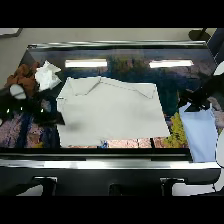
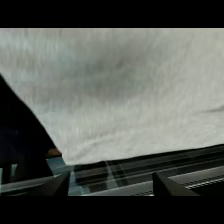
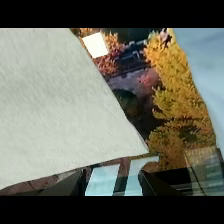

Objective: Fold the shirts.

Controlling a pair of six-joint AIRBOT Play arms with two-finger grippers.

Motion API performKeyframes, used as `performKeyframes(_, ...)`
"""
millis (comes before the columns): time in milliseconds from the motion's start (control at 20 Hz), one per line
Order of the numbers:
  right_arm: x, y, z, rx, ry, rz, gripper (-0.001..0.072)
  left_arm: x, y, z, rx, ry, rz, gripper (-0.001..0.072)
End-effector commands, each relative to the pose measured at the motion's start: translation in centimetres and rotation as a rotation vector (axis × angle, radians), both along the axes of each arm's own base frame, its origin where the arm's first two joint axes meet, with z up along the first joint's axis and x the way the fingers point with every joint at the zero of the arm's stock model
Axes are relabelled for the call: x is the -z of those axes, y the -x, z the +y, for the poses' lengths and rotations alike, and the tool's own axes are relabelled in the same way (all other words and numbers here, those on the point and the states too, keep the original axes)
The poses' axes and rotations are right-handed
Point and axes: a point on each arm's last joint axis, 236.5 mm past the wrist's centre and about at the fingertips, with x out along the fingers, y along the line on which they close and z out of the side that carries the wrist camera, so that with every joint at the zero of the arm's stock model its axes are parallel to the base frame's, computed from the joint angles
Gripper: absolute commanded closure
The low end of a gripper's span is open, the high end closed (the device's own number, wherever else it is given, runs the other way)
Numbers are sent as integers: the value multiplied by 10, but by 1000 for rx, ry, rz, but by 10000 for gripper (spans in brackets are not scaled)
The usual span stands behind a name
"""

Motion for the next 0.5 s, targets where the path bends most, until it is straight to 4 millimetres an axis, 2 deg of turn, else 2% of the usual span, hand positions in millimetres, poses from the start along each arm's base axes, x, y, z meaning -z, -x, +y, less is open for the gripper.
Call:
performKeyframes(0, 14, 17, 12, -12, -71, 57, 297, 42, 64, 23, -179, 13, 25, 180)
performKeyframes(100, 19, 21, 13, -10, -76, 73, 297, 57, 65, 31, -272, 22, -5, 179)
performKeyframes(200, 19, 22, 13, -11, -77, 75, 297, 70, 62, 28, -307, 40, -6, 179)
performKeyframes(350, 19, 23, 14, -12, -78, 78, 297, 86, 52, 20, -312, 63, -2, 210)
performKeyframes(450, 19, 22, 14, -19, -78, 76, 297, 89, 42, 5, -326, 128, -8, 211)
